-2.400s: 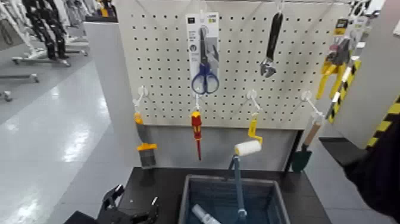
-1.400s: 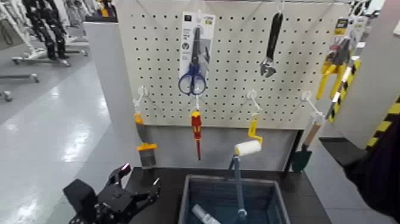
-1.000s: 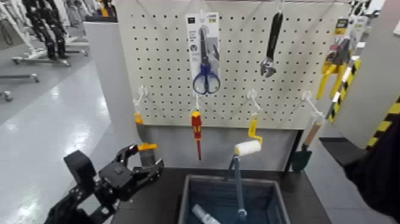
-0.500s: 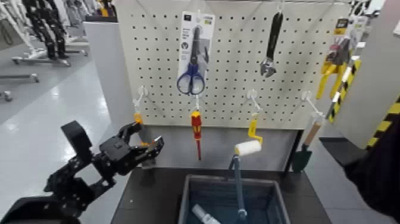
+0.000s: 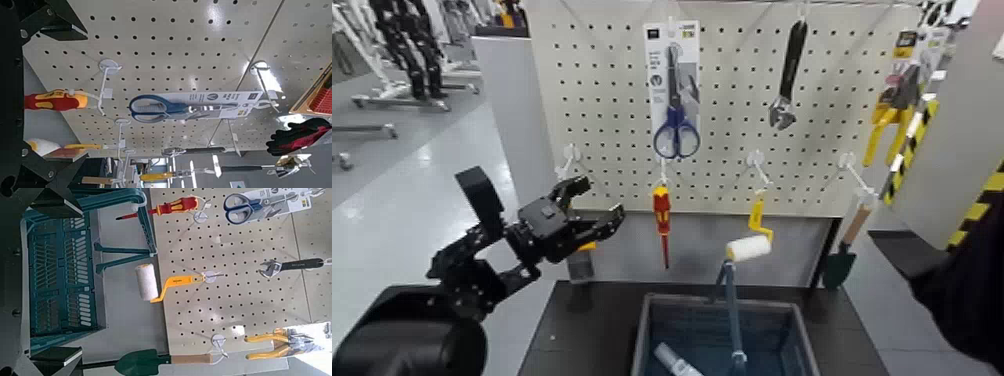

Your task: Put the blue scissors into the crate.

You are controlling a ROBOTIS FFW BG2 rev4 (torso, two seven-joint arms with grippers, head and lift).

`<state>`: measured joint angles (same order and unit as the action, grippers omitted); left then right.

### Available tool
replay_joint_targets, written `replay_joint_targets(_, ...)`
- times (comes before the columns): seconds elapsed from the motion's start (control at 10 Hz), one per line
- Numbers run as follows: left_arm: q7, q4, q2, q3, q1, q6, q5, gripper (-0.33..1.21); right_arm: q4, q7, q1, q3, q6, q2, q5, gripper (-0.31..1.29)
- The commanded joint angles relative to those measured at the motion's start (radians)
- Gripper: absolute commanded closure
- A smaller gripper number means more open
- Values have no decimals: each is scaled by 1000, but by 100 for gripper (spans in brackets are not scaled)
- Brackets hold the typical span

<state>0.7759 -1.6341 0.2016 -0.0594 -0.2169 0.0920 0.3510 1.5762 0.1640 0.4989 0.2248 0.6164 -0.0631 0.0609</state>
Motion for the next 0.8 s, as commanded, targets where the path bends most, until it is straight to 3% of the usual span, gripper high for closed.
replay_joint_targets(0.1, 28, 33, 6, -22, -72, -5, 6, 25, -1, -1, -5, 4, 0, -1, 4, 8)
replay_joint_targets(0.8, 89, 163, 12, -116, -282, -75, 5, 27, -9, -23, -16, 10, 0, -4, 19, 8)
